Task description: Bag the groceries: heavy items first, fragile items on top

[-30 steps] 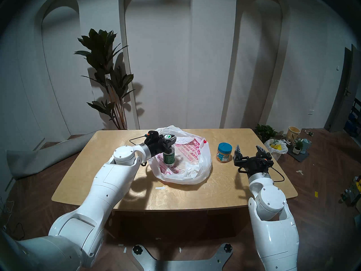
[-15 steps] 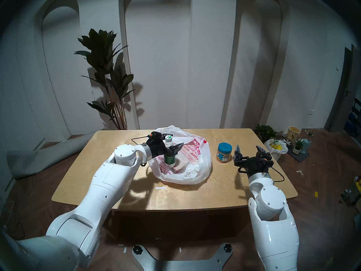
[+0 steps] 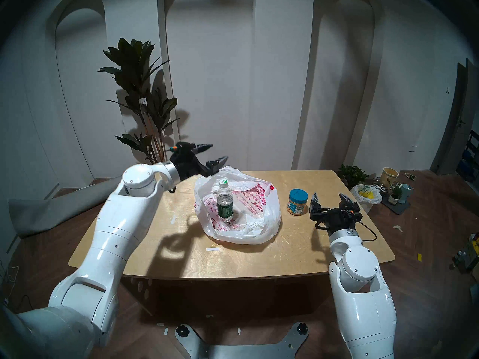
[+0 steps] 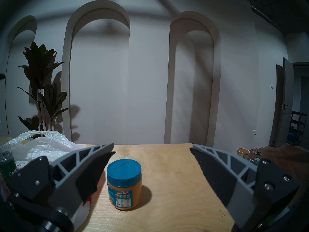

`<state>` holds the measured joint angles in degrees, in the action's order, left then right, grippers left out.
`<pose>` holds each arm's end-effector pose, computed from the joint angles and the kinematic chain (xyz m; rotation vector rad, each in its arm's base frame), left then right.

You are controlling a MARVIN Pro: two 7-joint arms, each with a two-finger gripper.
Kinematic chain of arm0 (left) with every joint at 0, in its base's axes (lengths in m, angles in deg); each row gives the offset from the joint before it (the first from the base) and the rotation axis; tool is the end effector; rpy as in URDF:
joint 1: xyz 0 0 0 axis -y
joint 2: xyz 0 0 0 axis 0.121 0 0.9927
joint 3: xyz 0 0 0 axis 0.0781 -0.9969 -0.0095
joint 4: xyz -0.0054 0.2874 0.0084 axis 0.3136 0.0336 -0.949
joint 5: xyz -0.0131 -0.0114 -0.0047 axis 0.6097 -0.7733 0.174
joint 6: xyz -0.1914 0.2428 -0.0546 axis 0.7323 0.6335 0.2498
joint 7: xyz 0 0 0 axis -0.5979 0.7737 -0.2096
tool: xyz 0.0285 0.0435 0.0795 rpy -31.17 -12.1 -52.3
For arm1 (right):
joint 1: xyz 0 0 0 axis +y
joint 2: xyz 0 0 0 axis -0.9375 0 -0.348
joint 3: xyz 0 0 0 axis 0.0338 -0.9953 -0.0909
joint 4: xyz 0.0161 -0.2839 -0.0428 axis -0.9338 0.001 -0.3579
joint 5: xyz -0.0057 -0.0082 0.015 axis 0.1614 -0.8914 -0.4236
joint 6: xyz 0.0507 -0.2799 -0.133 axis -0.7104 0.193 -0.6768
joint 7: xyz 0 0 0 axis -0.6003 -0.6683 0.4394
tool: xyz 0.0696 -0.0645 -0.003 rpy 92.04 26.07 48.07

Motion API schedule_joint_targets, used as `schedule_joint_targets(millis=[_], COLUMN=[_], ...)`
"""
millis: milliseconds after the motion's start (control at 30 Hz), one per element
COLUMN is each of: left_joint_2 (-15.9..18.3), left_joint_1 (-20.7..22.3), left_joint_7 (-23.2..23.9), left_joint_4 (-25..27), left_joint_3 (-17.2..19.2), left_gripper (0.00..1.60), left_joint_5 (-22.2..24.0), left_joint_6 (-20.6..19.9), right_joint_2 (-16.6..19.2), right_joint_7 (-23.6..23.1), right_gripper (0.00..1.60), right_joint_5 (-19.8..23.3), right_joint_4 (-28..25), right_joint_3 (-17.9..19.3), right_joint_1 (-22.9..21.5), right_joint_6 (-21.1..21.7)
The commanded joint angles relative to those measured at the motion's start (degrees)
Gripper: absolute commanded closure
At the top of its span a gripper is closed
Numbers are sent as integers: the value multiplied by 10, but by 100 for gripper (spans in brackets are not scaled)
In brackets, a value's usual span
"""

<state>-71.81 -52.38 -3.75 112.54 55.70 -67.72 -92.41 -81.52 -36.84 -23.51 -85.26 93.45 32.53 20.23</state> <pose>0.5241 0.0307 -0.1420 1.6376 -0.8587 1.9472 0.3655 -0.0428 -0.2716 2.1042 -0.0611 2.2046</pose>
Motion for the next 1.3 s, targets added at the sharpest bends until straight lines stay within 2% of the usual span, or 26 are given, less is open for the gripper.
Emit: schedule_joint_targets(millis=[0,67,100,133,300,333,400,433,500,633,667,700,933,1100,1167,1200,1233,1267], left_joint_2=[26,29,28,29,33,33,35,35,36,36,36,36,37,38,38,38,38,38], left_joint_1=[9,-3,2,-3,-13,-15,-20,-22,-25,-30,-31,-32,-36,-38,-39,-39,-39,-40], left_joint_7=[-20,-29,-26,-30,-42,-45,-52,-56,-61,-70,-72,-74,-85,-93,-96,-97,-98,-99], left_joint_4=[65,90,80,91,113,118,129,133,141,151,154,156,167,174,176,177,178,179], left_joint_3=[29,34,32,34,38,39,41,42,43,45,45,45,46,46,46,46,46,46], left_gripper=[0,0,0,0,0,0,0,0,0,0,0,0,0,0,0,0,0,0], left_joint_5=[0,-1,0,0,-1,-1,-1,-1,-2,-1,-1,-1,-1,0,0,0,0,0], left_joint_6=[-30,-48,-46,-52,-78,-85,-98,-104,-115,-130,-133,-136,-153,-163,-167,-169,-170,-171], right_joint_2=[9,17,18,20,35,38,37,43,39,35,36,38,39,41,43,45,47,49], right_joint_7=[-23,-25,-24,-24,-31,-34,-39,-39,-40,-38,-40,-41,-48,-53,-56,-57,-62,-63], right_gripper=[0,0,0,0,0,0,0,0,0,0,0,0,0,0,0,0,0,0], right_joint_5=[13,8,11,11,22,26,32,35,36,53,53,60,67,68,67,66,63,65], right_joint_4=[15,21,12,14,28,37,82,78,113,157,182,176,256,309,338,332,358,344], right_joint_3=[-4,-3,-1,0,8,9,8,5,2,1,0,-1,-15,-26,-30,-32,-36,-36], right_joint_1=[-22,-50,-54,-67,-86,-87,-120,-100,-126,-141,-159,-148,-198,-217,-237,-229,-251,-236], right_joint_6=[-57,-69,-69,-68,-70,-71,-73,-78,-74,-69,-73,-73,-64,-71,-72,-75,-76,-78])
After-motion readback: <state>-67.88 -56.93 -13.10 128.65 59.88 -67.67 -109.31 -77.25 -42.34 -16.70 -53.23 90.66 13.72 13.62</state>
